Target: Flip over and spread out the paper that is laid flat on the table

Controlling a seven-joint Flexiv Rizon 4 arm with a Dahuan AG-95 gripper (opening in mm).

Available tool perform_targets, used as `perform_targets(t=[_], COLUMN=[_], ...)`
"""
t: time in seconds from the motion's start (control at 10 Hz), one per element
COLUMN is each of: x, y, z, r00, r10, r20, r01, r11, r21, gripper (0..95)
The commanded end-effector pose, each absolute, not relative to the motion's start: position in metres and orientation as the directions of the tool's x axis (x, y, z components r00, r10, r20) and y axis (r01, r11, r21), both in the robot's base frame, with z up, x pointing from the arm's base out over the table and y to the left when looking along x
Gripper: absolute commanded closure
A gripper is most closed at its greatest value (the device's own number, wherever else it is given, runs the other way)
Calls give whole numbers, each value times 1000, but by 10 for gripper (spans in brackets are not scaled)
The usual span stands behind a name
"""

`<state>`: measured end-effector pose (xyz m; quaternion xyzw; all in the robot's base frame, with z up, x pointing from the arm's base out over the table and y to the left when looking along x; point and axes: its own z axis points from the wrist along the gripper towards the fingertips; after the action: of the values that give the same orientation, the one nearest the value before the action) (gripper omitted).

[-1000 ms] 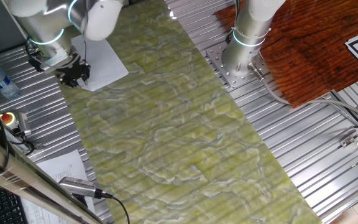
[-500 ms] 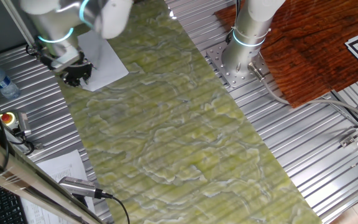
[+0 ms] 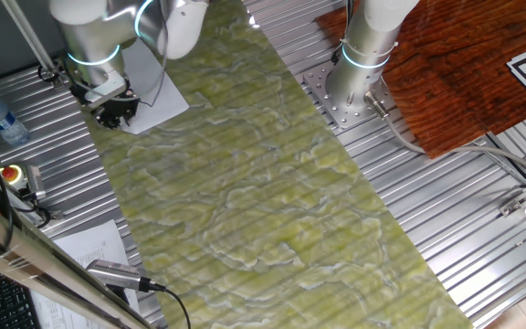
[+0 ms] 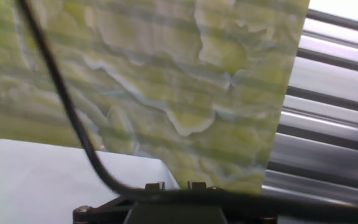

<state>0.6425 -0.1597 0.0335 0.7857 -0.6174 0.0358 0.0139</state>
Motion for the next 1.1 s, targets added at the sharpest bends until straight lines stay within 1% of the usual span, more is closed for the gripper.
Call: perform_targets(t=[0.1, 0.4, 0.5, 0.7, 0.8, 1.1], x=[642, 642, 643, 643, 643, 642], y=[-160, -160, -159, -159, -159, -160], z=[34, 34, 35, 35, 35, 33], r00=[227, 230, 186, 170, 179, 210], r10=[-971, -971, -982, -985, -982, -976], r20=[72, 65, 26, 37, 60, 52], r01=[-972, -972, -982, -983, -982, -977], r11=[-230, -233, -186, -167, -175, -207], r21=[-37, -36, -3, 70, 70, 57], gripper=[760, 760, 760, 760, 760, 760])
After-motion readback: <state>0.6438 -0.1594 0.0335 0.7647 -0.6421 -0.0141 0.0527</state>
